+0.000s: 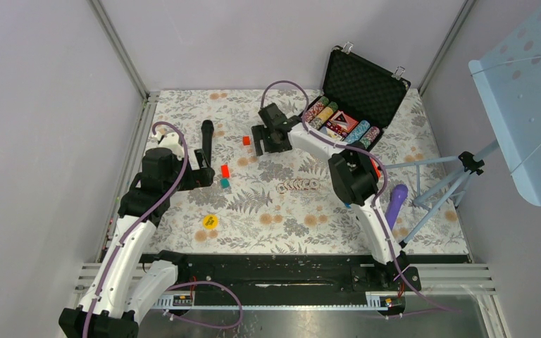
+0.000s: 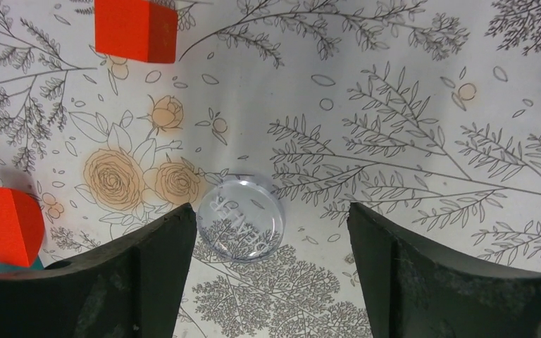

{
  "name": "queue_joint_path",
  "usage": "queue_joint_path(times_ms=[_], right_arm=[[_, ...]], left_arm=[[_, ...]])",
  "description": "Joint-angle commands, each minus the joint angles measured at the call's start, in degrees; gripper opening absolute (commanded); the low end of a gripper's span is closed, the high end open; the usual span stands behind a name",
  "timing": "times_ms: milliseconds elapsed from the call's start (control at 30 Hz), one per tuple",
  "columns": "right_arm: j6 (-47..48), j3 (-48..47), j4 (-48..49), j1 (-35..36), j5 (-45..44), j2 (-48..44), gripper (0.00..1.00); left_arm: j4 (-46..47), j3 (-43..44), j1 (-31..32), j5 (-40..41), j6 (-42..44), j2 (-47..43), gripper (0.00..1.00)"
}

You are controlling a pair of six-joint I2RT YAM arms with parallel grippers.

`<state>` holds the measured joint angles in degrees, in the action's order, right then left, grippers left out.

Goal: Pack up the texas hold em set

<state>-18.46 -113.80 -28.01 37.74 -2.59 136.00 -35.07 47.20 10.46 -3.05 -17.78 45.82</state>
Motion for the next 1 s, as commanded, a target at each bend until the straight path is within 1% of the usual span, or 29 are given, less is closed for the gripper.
queue_joint_path(times_ms=[0,167,333,567,633,800,900,967], right_arm=[[0.7,-3.0,-3.1,2.8,-3.7,-1.2,0.85],[0.9,-7.5,-7.6,3.8,-4.8,1.9,0.85],[1.0,-8.1,-8.4,4.5,-5.4,2.5,0.84],[0.3,-11.2,-13.3,4.7,-5.6,4.3,0.83],[0.0,-10.8,-13.3,4.7,-4.9,4.4,0.80],[-0.7,-11.3,-13.2,4.6,-2.7,5.3,0.79],[-0.8,-11.6,-13.3,4.7,-2.9,5.7,0.75],[-0.9,-12.3,-13.6,4.7,-3.0,6.0,0.74]], left_arm=[[1.5,0.0,0.0,-0.8,0.6,-0.5,0.99],[1.5,0.0,0.0,-1.1,0.6,-0.5,0.99],[1.5,0.0,0.0,-1.1,0.6,-0.6,0.99],[1.5,0.0,0.0,-1.2,0.6,-0.6,0.99],[1.5,0.0,0.0,-1.1,0.7,-0.6,0.99],[1.5,0.0,0.0,-1.2,0.7,-0.6,0.99],[1.5,0.0,0.0,-1.2,0.6,-0.6,0.99],[1.5,0.0,-0.1,-1.1,0.6,-0.6,0.99]])
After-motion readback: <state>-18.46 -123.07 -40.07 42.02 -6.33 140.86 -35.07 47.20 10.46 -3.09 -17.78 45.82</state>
